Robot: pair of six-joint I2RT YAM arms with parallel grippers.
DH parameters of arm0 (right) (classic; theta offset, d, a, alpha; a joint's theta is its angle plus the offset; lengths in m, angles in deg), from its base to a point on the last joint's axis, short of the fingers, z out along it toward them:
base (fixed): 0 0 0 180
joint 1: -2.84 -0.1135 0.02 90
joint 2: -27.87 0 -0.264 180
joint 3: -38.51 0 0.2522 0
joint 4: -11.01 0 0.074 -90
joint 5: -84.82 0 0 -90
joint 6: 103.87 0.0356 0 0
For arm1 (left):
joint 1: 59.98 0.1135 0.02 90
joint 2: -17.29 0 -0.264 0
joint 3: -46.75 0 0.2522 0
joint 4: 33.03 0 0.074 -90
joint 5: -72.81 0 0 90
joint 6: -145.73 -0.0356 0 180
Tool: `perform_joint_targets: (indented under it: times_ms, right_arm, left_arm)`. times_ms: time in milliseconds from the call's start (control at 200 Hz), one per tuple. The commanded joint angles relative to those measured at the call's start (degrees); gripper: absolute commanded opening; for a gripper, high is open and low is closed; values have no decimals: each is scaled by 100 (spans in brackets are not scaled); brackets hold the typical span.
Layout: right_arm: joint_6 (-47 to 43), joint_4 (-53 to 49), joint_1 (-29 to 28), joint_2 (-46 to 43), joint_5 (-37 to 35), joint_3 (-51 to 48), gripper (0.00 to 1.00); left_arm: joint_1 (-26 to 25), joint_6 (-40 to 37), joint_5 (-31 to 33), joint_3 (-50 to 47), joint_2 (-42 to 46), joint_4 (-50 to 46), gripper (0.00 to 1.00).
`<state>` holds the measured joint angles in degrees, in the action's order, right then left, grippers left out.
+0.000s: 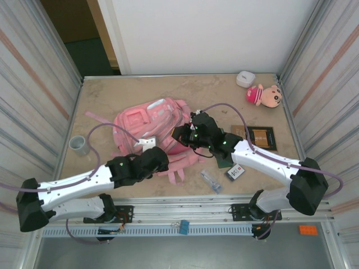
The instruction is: Pack the student bag
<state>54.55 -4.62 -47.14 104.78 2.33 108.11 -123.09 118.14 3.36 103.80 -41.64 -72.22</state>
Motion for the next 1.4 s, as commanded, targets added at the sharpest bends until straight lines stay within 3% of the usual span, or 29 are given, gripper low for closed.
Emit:
perform_joint_targets:
  times_ms: [0, 150, 541, 747, 852, 1037, 1243, 1358, 1398]
  right_arm:
    - [-640, 133, 49, -102, 357, 177, 0]
    - [-897, 465, 170, -40, 937, 84, 0]
    - [-2019, -15, 489, 222, 2029, 444, 0]
    - [-2397, -477, 687, 208, 2460, 770, 0]
    - [-2517, -946, 809, 202, 2546, 1018, 0]
    - [-2232, -827, 972, 119, 2783, 1055, 0]
    - [-1992, -850, 1043, 16, 2567, 1062, 0]
    - [-1962, -819, 965, 4, 2519, 1037, 0]
    - [-1954, -810, 925, 17, 2495, 1043, 0]
  left_arm:
    - [318, -399, -595, -377, 394, 987, 0]
    - [685, -482, -1483, -836, 704, 1757, 0]
    - [1438, -443, -3114, -1095, 902, 1881, 0]
    - [1442, -1866, -2665, -283, 676, -207, 0]
    - [1442, -2341, -2204, 4, 562, -836, 0]
    - [1442, -2805, -1603, 316, 312, -1605, 0]
    - [1443, -2955, -1240, 366, 382, -1969, 0]
    - [1442, -2710, -1449, 154, 604, -1484, 0]
    - [1442, -2523, -1616, 13, 672, -1177, 5]
